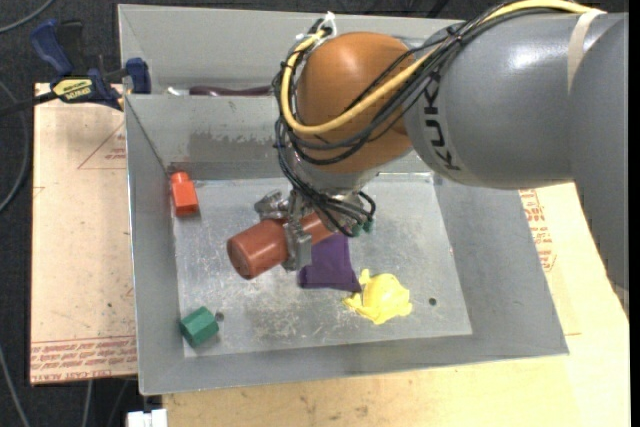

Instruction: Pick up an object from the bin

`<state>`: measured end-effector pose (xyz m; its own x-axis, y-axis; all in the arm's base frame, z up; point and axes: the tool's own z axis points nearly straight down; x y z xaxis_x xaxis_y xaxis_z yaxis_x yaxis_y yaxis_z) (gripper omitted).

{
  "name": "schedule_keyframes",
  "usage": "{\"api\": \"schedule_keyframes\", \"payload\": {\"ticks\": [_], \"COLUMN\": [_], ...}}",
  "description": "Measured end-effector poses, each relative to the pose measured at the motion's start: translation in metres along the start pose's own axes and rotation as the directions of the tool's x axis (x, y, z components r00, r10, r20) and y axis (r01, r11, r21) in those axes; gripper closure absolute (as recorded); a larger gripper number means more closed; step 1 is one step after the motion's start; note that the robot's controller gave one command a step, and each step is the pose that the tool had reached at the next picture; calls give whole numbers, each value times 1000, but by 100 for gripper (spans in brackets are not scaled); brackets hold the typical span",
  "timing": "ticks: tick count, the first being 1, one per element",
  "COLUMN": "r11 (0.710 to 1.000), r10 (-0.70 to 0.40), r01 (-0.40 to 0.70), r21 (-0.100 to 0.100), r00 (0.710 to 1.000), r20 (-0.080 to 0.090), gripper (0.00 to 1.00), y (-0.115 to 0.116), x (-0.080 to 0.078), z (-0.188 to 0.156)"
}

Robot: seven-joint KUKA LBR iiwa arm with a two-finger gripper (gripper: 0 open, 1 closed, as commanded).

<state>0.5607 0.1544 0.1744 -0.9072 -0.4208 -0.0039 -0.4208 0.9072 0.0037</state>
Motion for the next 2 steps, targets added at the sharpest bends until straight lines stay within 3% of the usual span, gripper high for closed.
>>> {"api": "schedule_keyframes", "payload": {"ticks": [1,2], "r11": [1000,997], "r10": [0,80], "r01": [0,-80], "r21": [0,0], "r00": [1000,997], "r20": [0,6], "gripper": [100,100], "y": [0,4], "x": [0,3], "z": [0,-155]}}
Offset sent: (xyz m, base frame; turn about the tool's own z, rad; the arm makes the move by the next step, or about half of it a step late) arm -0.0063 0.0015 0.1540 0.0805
